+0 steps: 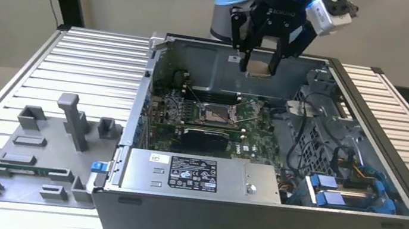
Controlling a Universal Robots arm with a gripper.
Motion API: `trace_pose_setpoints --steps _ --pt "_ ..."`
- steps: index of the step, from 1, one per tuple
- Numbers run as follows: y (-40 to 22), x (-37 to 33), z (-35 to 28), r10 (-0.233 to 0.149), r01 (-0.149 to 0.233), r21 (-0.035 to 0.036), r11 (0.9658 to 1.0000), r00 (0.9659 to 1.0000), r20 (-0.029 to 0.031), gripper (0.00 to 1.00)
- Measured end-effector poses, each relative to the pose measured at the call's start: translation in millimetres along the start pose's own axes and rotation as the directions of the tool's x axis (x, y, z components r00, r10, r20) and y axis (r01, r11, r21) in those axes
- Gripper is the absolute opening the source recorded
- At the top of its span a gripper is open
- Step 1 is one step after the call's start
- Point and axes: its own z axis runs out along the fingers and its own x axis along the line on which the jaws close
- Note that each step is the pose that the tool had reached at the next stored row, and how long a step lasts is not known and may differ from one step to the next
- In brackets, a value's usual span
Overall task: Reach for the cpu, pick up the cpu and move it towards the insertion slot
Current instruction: 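Pick up the cpu and move it towards the insertion slot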
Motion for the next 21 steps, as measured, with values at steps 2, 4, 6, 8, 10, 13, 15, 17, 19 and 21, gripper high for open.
trace_pose_setpoints --steps 2,4,6,8,10,13,15,17,19,21 --pt "9.0 -0.1 1.7 0.000 0.000 0.0000 1.0000 1.0000 0.0000 0.00" --pt "17.9 0.4 3.9 0.000 0.000 0.0000 1.0000 1.0000 -0.0001 0.00" --pt "26.5 2.7 6.2 0.000 0.000 0.0000 1.0000 1.0000 0.0000 0.00" --pt "34.5 5.6 8.5 0.000 0.000 0.0000 1.0000 1.0000 0.0000 0.00" --pt "42.1 8.8 10.8 0.000 0.000 0.0000 1.0000 1.0000 -0.0001 0.00" --pt "54.3 13.1 14.3 0.000 0.000 0.0001 1.0000 1.0000 -0.0001 0.00" --pt "62.7 14.6 16.2 0.000 0.000 0.0000 1.0000 1.0000 -0.0001 0.00" --pt "71.6 15.9 17.9 0.000 0.000 -0.0001 1.0000 1.0000 0.0000 0.00" --pt "80.2 17.3 19.6 0.000 0.000 0.0000 1.0000 1.0000 0.0000 0.00" --pt "85.1 20.4 21.2 0.000 0.000 -0.0001 1.0000 1.0000 0.0001 0.00"
